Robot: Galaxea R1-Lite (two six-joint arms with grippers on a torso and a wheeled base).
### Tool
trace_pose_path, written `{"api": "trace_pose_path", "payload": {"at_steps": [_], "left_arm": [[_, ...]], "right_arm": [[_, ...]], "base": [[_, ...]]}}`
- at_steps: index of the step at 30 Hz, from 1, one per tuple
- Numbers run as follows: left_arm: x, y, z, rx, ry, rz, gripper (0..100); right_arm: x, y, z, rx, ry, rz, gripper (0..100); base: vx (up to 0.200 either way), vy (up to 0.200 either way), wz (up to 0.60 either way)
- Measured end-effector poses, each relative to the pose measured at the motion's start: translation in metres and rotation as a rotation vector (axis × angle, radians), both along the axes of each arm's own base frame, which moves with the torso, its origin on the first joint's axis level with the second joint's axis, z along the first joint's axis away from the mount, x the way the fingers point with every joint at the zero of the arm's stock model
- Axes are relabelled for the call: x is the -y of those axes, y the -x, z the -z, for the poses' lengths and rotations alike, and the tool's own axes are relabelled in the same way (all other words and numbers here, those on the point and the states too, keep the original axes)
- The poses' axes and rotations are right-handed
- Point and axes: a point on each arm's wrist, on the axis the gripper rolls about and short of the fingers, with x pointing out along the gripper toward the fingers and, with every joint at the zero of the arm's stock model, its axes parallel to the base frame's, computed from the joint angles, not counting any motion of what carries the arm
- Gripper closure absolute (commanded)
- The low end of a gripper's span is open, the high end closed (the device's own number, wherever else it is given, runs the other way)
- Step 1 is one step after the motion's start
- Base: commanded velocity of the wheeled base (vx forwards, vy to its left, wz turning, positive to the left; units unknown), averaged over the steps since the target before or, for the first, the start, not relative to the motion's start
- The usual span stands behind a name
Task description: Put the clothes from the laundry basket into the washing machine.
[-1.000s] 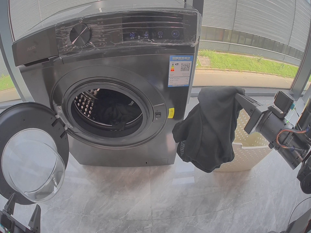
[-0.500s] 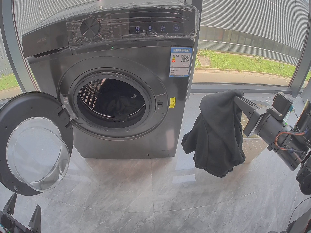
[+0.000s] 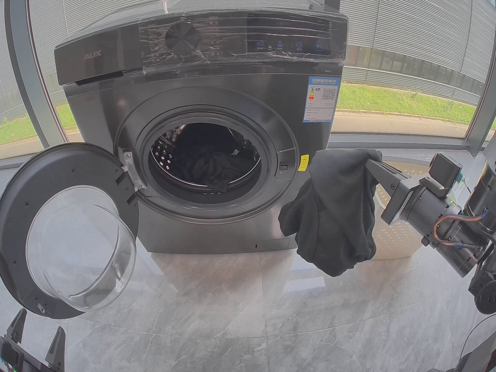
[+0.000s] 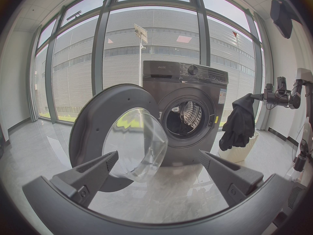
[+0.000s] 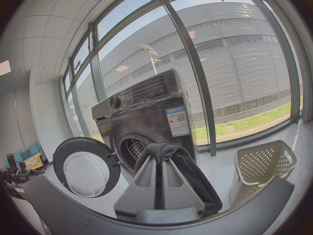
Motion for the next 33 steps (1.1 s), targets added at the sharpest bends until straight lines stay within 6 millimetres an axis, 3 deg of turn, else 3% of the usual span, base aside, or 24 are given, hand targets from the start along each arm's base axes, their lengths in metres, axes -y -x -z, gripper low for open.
{"api": "trace_pose_path", "payload": {"at_steps": [24,33], "left_arm": [[0.001,0.000,-0.004,0.039,-0.041,0.039,0],[0.006,0.011,-0.057,0.170,-0.031,0.273,0]], "right_arm": [[-0.047,0.008,0.021,-0.035,0.037,-0.195,100],[-0.056,0.003,0.022,-0.031,0.030,-0.220,100]], "base": [[0.000,0.008,0.00],[0.000,0.000,0.00]]}}
